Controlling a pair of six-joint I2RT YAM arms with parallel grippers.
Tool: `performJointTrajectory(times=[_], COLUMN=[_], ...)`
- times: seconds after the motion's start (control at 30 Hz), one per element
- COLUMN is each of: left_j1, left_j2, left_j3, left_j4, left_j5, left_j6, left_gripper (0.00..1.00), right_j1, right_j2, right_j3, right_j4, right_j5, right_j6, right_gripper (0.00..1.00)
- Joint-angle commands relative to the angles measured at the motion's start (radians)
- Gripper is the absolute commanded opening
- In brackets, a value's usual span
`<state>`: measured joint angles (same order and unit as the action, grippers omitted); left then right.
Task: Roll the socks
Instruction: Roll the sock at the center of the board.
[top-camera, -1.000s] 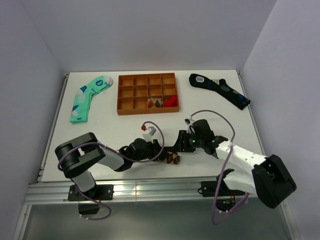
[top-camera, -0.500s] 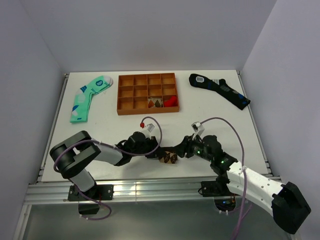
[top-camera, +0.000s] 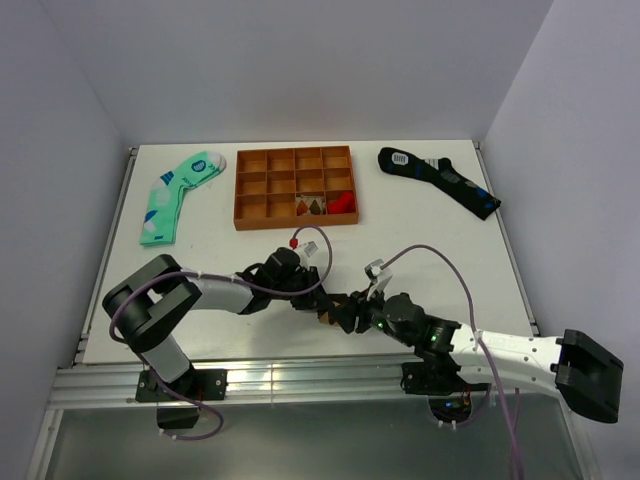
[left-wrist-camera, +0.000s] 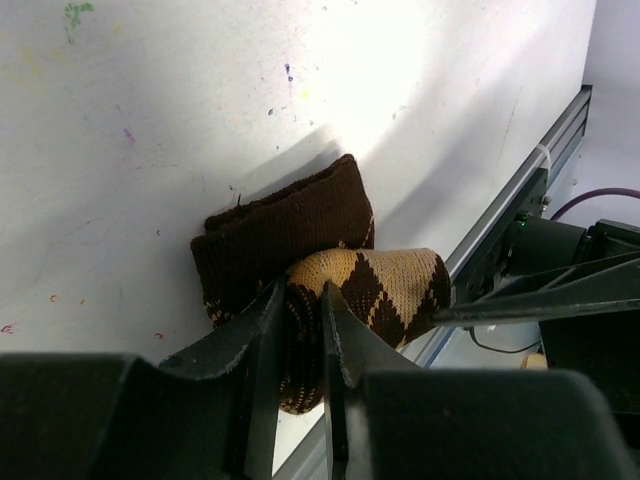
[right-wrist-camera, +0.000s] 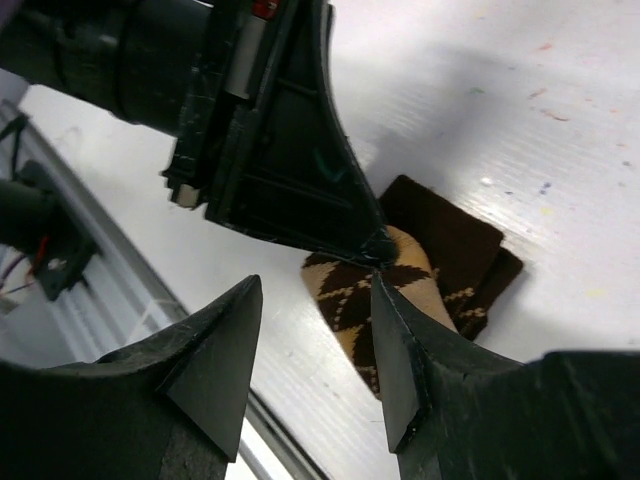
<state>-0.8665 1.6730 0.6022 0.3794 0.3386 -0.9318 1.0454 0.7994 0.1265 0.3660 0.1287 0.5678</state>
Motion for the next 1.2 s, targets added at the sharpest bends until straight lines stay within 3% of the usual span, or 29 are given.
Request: performJointTrajectory(times=[0.0, 0.17, 0.77, 1.17], left_j1=[0.004, 0.009, 0.098, 0.138], left_j2=[0.094, 0.096, 0.076, 0.085], left_j3=[-0.048, -0.027, 0.025, 0.082], left_j4=[-0.435, -0.470, -0.560, -0.608], left_j5=[-0.102, -0.099, -0.070, -0.044], left_j6=[0.126, 0.137, 0.221, 0.235], left_gripper=[0.00, 0.00, 0.00, 0.00], right_j1=[0.037, 0.161, 0.331, 0.400], right_j2=[0.030, 0.029, 0.325, 0.573], right_j3=[0.002, 0.016, 0.151, 0.311], right_j4=[0.044, -0.010, -0.073, -0.211], right_j5=[0.162, 0.383, 0.517, 0.597], right_j6=[-0.019, -0.008, 0.009, 0.030], right_gripper=[0.54, 0.54, 0.54, 0.56])
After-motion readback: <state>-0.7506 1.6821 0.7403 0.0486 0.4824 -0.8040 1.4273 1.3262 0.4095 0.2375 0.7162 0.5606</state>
